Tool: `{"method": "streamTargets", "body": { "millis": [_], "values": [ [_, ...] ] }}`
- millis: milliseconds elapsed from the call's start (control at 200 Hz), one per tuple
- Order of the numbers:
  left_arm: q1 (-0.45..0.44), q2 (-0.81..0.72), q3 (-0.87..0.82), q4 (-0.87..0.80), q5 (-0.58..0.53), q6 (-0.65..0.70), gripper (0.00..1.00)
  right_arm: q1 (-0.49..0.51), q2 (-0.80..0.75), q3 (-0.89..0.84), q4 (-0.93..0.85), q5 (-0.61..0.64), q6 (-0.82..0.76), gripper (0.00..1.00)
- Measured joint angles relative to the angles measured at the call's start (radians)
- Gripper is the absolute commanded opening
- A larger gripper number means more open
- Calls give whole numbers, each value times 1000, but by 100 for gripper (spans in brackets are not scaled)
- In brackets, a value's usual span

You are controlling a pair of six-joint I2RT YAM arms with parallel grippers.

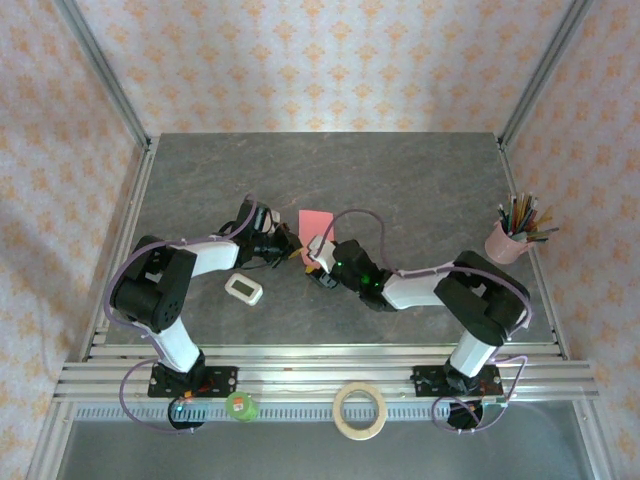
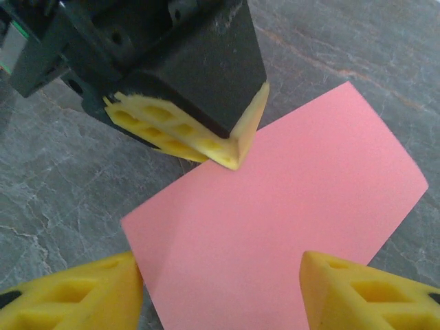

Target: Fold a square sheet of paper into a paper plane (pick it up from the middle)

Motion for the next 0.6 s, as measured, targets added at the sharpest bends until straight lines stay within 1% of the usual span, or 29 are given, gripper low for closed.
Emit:
{"method": "streamTargets", "body": {
  "millis": [145,440,601],
  "values": [
    [0,0,0,0,-1,0,0,1,-5,0,9,0,7,48],
    [-7,0,0,0,-1,0,0,1,23,9,2,-34,16,36],
    [-7,0,0,0,-1,0,0,1,48,18,-1,-45,23,26]
  ]
}}
